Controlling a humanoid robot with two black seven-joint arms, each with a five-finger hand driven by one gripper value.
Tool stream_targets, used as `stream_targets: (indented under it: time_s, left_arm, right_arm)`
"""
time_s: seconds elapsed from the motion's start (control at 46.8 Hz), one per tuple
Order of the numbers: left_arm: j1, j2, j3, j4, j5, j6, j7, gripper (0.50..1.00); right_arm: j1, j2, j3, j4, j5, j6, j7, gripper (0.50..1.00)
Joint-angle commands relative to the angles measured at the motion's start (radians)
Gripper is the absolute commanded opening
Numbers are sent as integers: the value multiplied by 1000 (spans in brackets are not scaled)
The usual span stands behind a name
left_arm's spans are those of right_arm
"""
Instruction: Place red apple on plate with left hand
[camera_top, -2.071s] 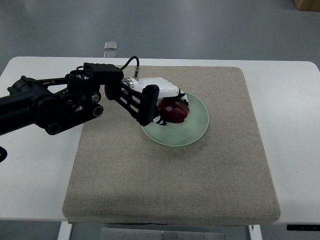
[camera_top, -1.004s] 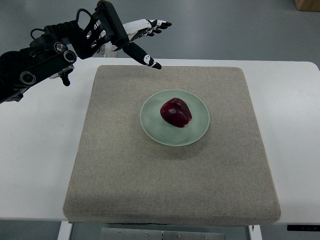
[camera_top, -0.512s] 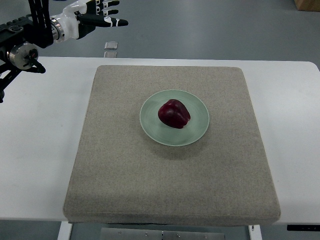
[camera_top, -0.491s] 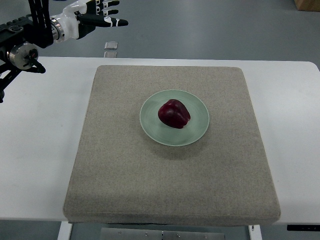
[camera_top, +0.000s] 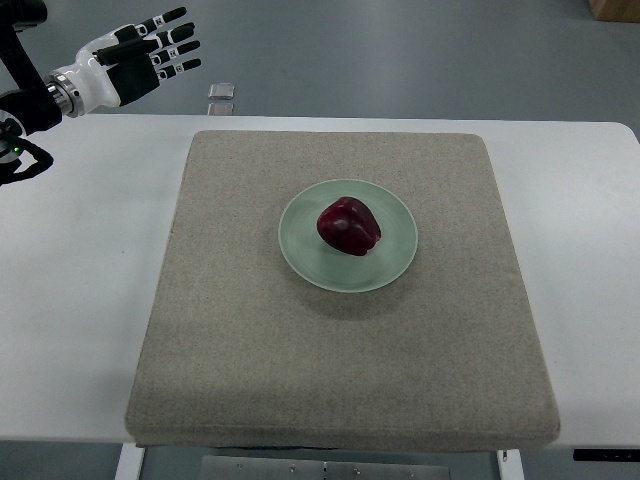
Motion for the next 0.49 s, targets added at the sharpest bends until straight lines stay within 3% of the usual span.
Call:
stream_targets:
  time_s: [0.0,0.47]
  left_arm:
    - [5,3,-30,5,-1,-3,6,999]
    - [5,-2,-47,30,6,-3,8,996]
  right_arm:
    - [0,0,-1,2,-3,8,0,964]
    - [-9,0,-6,3,-11,2,8,964]
